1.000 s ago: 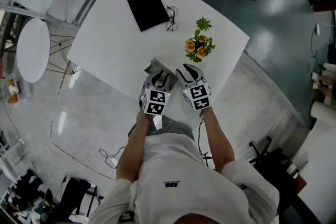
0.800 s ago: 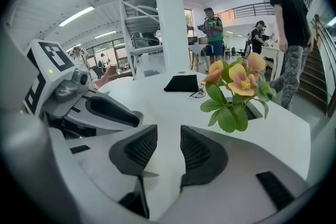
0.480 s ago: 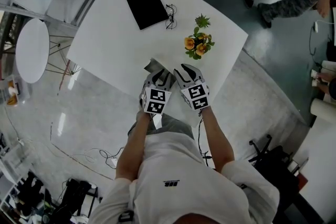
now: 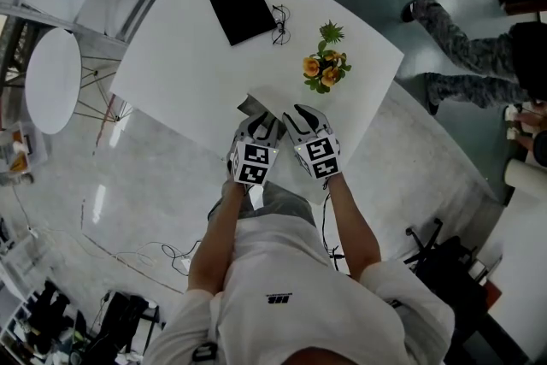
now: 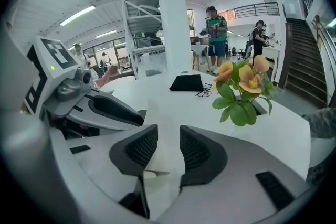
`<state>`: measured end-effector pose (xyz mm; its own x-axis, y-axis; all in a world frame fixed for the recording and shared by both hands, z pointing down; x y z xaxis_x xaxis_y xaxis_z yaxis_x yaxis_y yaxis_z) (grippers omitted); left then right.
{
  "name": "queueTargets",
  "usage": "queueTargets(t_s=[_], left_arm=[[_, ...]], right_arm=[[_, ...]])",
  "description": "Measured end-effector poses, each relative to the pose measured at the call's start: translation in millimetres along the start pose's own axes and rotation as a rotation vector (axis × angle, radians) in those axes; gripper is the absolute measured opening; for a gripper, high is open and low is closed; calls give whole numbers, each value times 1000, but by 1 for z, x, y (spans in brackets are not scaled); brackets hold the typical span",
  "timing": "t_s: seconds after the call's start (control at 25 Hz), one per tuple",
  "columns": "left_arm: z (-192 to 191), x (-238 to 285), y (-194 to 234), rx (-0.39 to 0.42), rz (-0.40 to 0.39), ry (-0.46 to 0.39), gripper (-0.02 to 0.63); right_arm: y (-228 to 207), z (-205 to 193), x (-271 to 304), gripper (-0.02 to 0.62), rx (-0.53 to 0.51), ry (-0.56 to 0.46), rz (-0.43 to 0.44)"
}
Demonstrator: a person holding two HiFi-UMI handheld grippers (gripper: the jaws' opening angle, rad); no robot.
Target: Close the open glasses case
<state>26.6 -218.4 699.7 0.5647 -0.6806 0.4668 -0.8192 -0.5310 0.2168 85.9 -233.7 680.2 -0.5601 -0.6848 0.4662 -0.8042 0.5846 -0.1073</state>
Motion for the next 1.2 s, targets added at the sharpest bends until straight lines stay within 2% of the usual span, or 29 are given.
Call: queueTargets(t_s=[1.2], left_arm=[[-23,-26,5,-5,-15,28,109]], right_arm=[[33,-10,-2,133,-16,33,9]])
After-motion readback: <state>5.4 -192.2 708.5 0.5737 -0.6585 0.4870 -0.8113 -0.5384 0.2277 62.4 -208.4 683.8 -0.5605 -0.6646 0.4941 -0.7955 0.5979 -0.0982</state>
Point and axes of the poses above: the fingertips, and each gripper's own axes: x forward along the fingers, y to its left, z out of its top, the point moved 2 cm from there along -x, backward along the fingers, and after that the axes turned 14 degrees about -y, right-handed, at the moved point
